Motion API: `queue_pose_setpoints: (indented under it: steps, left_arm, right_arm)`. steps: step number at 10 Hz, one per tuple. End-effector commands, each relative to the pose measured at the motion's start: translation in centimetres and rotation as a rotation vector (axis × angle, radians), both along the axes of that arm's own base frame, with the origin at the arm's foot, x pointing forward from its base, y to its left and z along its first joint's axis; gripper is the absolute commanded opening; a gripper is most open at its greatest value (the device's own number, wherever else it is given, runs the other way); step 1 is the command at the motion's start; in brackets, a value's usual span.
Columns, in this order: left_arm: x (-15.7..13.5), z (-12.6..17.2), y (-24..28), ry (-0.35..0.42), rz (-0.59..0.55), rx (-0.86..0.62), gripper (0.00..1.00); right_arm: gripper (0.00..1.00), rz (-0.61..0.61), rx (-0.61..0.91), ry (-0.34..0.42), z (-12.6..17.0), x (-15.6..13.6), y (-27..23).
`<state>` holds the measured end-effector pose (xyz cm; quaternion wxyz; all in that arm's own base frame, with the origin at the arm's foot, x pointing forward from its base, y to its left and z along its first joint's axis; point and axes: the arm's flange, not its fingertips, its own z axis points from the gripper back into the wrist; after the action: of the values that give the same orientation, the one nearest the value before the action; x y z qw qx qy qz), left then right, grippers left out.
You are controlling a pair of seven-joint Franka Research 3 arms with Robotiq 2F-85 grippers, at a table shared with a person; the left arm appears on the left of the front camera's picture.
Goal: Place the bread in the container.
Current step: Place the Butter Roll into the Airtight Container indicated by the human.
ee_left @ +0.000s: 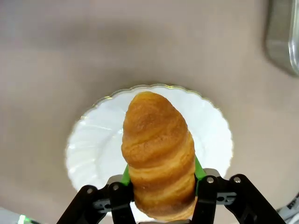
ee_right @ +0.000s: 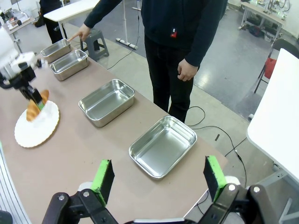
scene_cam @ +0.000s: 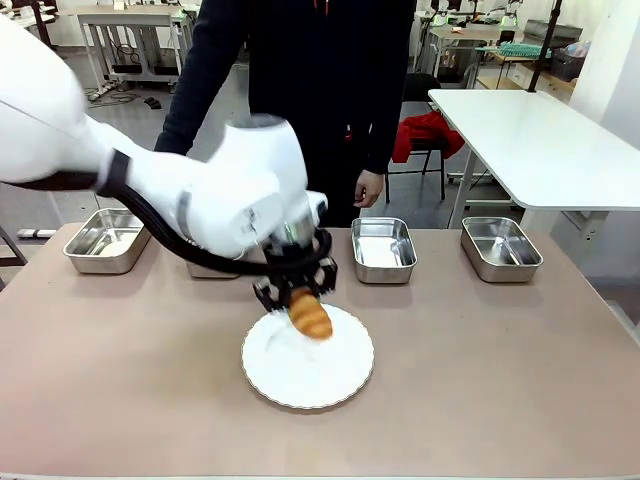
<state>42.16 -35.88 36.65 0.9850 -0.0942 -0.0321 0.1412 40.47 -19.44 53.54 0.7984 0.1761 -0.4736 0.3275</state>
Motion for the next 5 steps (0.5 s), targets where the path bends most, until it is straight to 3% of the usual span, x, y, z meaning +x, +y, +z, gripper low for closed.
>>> queue_pose_setpoints:
  steps: [1,3,5]
  left_arm:
    - [1.6,6.5,8.0,-0.03,-0.099,0.036,0.47]
    - [3.7,9.1,16.1,-0.022,-0.202,0.092,0.47]
    - [4.3,9.0,22.7,-0.035,-0.327,0.036,0.47]
  right_arm:
    - [1.0,0.006,0.001,-0.006,0.1,-0.1,0.0]
    - [1.0,0.006,0.001,-0.006,0.1,-0.1,0.0]
    - [1.0,0.006,0.001,-0.006,0.1,-0.1,0.0]
